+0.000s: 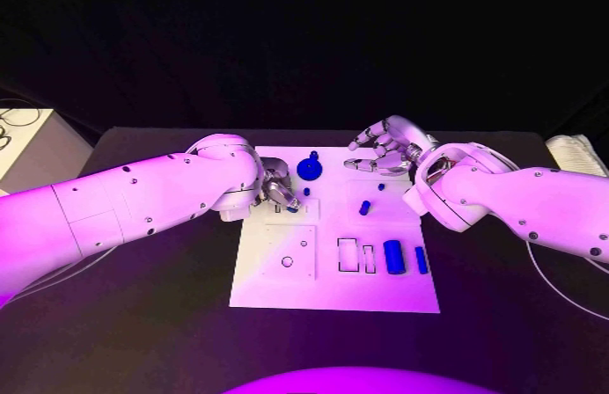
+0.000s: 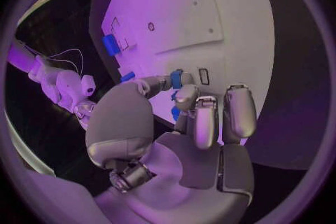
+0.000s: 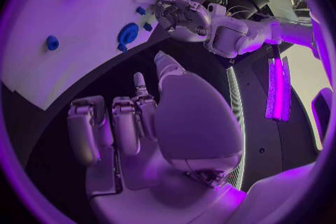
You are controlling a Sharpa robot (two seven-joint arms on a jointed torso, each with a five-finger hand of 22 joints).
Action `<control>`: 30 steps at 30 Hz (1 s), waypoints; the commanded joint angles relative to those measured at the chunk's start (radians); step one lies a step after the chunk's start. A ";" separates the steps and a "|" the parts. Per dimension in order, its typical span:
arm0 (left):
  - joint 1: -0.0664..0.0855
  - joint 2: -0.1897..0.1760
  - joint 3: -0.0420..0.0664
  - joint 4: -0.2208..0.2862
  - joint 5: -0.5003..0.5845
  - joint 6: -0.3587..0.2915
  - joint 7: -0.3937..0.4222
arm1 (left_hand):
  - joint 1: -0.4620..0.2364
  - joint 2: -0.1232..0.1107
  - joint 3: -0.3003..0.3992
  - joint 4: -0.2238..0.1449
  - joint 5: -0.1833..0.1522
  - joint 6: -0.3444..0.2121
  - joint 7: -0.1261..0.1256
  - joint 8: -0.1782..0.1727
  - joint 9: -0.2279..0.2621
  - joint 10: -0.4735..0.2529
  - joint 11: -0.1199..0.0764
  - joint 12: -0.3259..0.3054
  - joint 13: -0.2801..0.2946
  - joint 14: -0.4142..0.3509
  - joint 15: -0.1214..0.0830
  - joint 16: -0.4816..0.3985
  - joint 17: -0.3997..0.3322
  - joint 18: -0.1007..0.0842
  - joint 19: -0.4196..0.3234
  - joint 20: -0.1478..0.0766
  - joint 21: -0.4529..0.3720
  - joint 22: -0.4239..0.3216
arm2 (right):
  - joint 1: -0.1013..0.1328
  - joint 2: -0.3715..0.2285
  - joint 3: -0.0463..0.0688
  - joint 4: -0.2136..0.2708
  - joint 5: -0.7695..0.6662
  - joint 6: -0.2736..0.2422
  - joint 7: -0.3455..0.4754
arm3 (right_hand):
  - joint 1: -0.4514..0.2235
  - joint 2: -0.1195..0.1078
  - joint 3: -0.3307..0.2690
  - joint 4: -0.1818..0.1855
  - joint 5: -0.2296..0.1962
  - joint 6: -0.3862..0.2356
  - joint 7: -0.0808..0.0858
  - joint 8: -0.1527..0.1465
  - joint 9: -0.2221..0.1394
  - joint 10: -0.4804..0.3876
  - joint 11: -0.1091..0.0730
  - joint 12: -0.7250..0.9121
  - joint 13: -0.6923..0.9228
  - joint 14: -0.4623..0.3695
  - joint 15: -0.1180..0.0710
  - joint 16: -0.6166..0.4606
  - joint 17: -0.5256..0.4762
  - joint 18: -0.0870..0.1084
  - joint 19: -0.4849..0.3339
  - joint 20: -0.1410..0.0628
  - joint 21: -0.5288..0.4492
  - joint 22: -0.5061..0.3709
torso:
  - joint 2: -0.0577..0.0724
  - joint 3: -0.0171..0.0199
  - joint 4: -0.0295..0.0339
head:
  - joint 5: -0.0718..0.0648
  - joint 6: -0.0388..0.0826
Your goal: Assemble the parts on the task board
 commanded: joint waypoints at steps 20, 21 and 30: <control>-0.009 0.009 -0.007 -0.020 0.023 0.074 -0.012 | -0.077 0.014 0.086 -0.100 -0.012 0.082 -0.073 -0.002 0.001 0.009 -0.005 -0.004 -0.003 0.106 -0.006 0.004 0.263 -0.015 0.009 0.000 0.001 0.003 | -0.001 -0.003 0.000 0.004 -0.005 0.015 0.008 | -0.011 0.000 0.006 -0.001 0.001 -0.008 0.000 0.014 0.002 -0.008 -0.004 -0.004 0.149 0.098 -0.006 0.000 0.249 -0.007 0.089 -0.007 -0.005 0.244 | 0.000 0.0011 -0.0003 | -0.001 -0.001; -0.009 0.010 -0.007 -0.021 0.023 0.075 -0.012 | -0.080 0.014 0.082 -0.098 -0.012 0.082 -0.073 -0.003 0.001 0.009 -0.005 -0.005 -0.004 0.106 -0.006 0.004 0.263 -0.015 0.010 0.000 0.001 0.004 | -0.001 -0.003 0.000 0.004 -0.005 0.015 0.008 | -0.011 0.000 0.006 -0.001 0.001 -0.008 0.000 0.014 0.002 -0.008 -0.004 -0.004 0.149 0.098 -0.006 0.000 0.249 -0.007 0.089 -0.007 -0.005 0.244 | 0.000 0.0010 0.0000 | -0.002 -0.001; -0.008 0.013 -0.007 -0.025 0.026 0.088 -0.013 | -0.110 0.002 0.017 -0.065 -0.022 0.083 -0.075 -0.006 0.003 0.004 -0.006 -0.007 -0.005 0.106 -0.007 0.004 0.263 -0.015 0.009 0.000 -0.001 0.003 | -0.001 -0.005 0.000 0.005 -0.005 0.012 0.010 | -0.021 0.001 0.004 0.002 0.000 -0.010 0.000 0.018 0.003 -0.008 -0.004 -0.004 0.149 0.098 -0.006 0.000 0.248 -0.007 0.089 -0.007 -0.005 0.244 | 0.000 0.0005 0.0000 | -0.003 -0.003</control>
